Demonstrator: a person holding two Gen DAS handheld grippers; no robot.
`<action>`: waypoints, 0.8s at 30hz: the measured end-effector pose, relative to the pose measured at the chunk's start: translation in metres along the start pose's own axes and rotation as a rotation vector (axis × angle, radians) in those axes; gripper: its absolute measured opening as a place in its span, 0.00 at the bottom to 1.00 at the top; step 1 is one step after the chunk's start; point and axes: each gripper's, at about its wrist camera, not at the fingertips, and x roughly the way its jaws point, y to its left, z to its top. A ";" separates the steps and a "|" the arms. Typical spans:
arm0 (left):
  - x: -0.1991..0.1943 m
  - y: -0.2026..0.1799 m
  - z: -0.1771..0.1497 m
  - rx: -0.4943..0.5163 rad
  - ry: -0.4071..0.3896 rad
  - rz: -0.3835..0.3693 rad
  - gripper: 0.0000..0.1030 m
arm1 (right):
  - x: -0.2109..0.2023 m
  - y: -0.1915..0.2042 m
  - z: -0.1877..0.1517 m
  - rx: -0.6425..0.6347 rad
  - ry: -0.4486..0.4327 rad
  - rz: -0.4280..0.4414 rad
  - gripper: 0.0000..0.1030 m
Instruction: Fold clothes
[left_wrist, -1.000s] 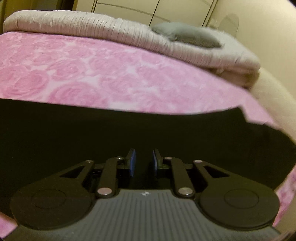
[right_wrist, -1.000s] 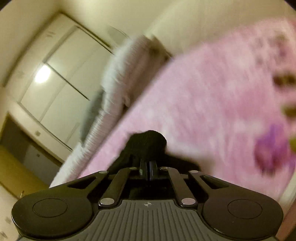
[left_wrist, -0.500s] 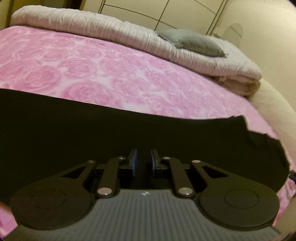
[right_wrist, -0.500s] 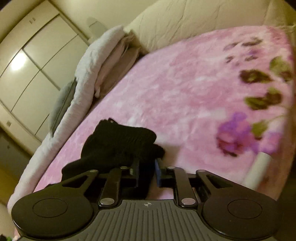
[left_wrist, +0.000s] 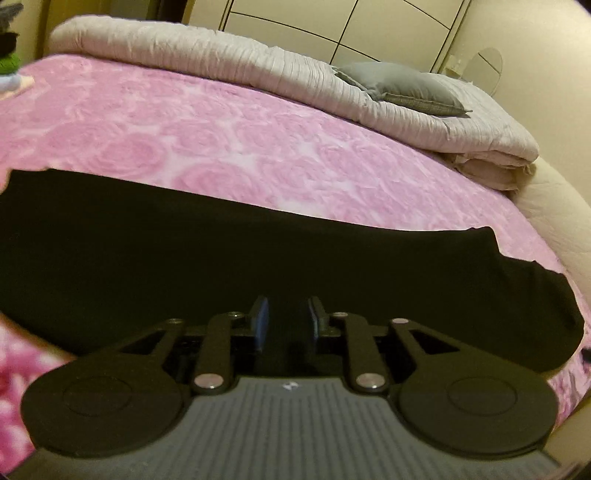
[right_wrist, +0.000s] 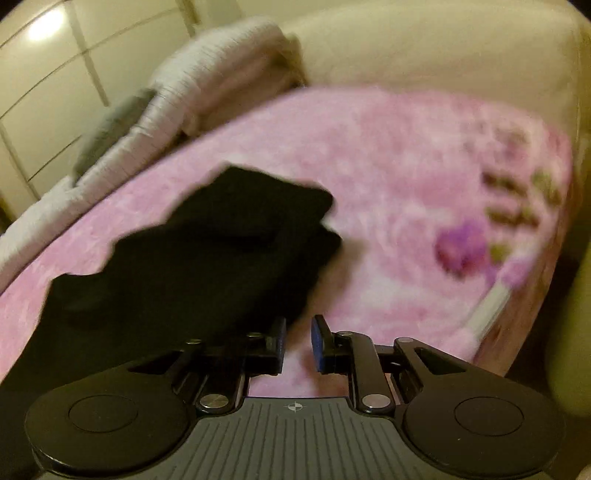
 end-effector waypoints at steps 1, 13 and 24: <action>0.000 0.002 -0.001 -0.009 0.015 0.004 0.23 | -0.007 0.009 -0.004 -0.030 -0.014 0.041 0.18; -0.042 0.000 -0.022 -0.039 0.084 0.098 0.29 | -0.019 0.082 -0.043 -0.117 0.144 0.117 0.27; -0.100 -0.004 -0.050 -0.003 0.065 0.160 0.33 | -0.060 0.135 -0.085 -0.207 0.179 0.185 0.29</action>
